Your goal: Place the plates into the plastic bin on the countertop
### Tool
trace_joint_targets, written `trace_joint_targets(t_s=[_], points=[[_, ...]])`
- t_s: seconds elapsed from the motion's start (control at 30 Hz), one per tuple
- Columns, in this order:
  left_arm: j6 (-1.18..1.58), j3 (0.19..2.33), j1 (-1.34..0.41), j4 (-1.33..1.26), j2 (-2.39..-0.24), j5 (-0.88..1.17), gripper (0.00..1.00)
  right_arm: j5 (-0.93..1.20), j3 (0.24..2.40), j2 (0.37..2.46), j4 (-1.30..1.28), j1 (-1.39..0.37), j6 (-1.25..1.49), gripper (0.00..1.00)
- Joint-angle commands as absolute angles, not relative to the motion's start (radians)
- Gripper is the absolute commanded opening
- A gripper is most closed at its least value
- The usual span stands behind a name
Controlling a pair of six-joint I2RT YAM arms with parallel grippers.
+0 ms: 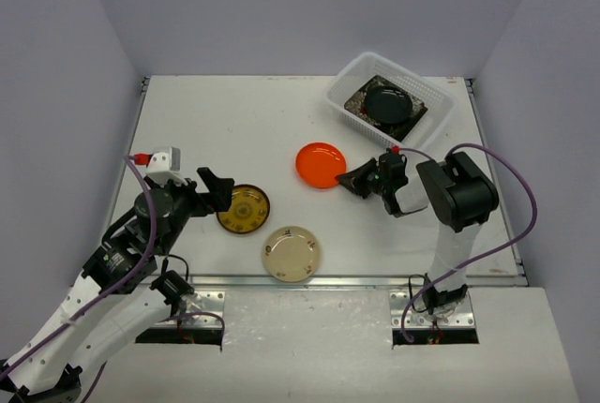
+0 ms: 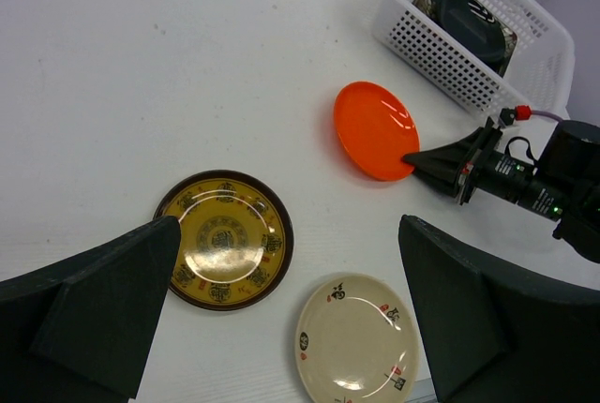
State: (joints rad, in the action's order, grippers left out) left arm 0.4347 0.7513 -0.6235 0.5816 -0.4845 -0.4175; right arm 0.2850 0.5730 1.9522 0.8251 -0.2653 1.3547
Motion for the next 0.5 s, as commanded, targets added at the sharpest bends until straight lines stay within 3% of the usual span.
trace_joint_targets(t_s=[0.0, 0.3, 0.47], points=[[0.433, 0.75, -0.632, 0.555, -0.476, -0.419, 1.0, 0.343, 0.542, 1.852, 0.749, -0.265, 1.421, 0.0], [0.436, 0.75, -0.632, 0.555, -0.453, -0.425, 1.0, 0.355, 0.607, 1.464, 0.542, -0.128, 1.436, 0.0], [0.436, 0.749, -0.634, 0.556, -0.438, -0.425, 1.0, 0.114, 0.691, 1.451, 0.319, -0.008, 1.532, 0.0]])
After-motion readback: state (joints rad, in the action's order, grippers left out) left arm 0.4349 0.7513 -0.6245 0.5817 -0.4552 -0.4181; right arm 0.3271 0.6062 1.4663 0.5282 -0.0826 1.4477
